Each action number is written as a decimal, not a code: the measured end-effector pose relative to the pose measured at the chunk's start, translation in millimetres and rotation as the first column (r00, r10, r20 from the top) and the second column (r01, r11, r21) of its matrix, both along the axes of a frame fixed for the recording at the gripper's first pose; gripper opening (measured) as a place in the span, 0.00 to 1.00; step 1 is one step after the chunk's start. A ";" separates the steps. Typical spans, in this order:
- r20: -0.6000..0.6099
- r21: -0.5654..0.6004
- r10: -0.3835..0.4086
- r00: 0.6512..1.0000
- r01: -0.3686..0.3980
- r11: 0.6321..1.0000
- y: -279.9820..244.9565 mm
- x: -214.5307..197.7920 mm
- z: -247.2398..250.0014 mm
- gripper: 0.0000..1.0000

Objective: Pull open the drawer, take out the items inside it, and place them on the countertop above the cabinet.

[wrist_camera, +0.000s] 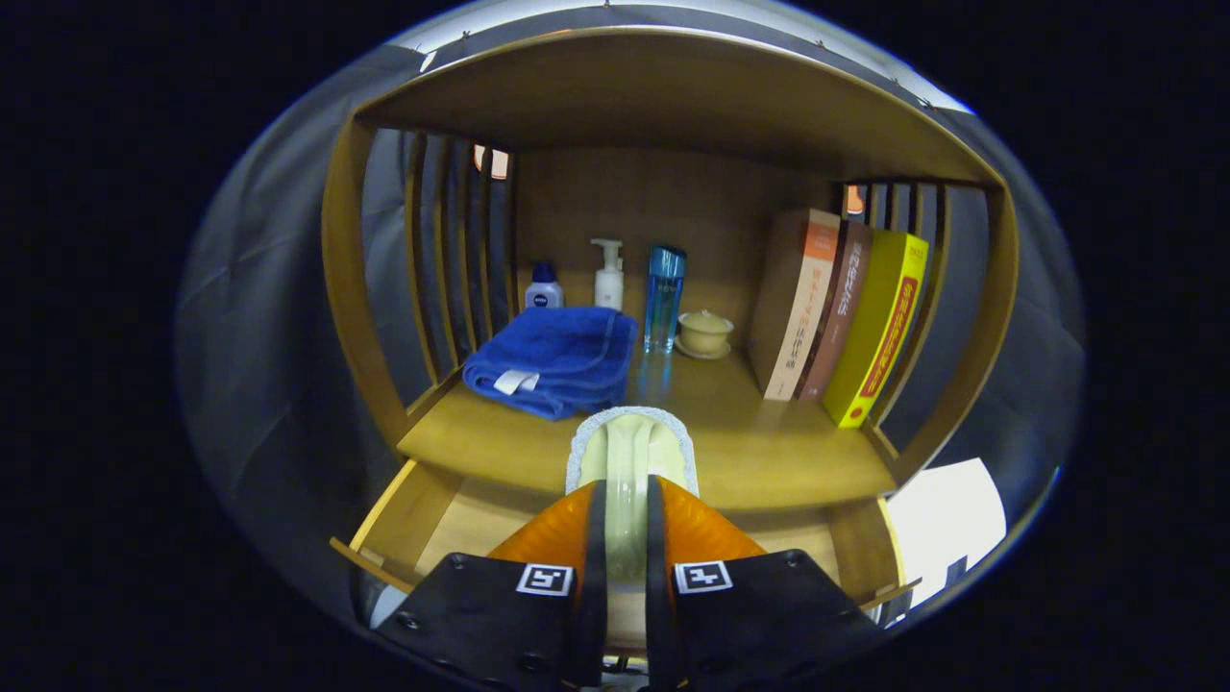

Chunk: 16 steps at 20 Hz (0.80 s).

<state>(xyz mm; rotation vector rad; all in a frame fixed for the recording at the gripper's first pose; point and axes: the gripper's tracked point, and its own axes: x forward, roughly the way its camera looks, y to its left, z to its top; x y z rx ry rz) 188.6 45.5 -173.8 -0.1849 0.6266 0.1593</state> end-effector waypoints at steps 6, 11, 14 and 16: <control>-0.001 0.046 -0.084 0.996 0.084 0.995 -4.5 68.9 -21.7 0.25; -0.079 0.048 -0.114 0.990 0.117 0.992 -8.9 85.2 -60.5 0.25; -0.103 0.037 -0.120 0.988 0.124 0.992 -9.4 90.3 -74.8 0.25; -0.135 0.030 -0.125 0.983 0.130 0.991 -12.2 88.5 -88.8 0.25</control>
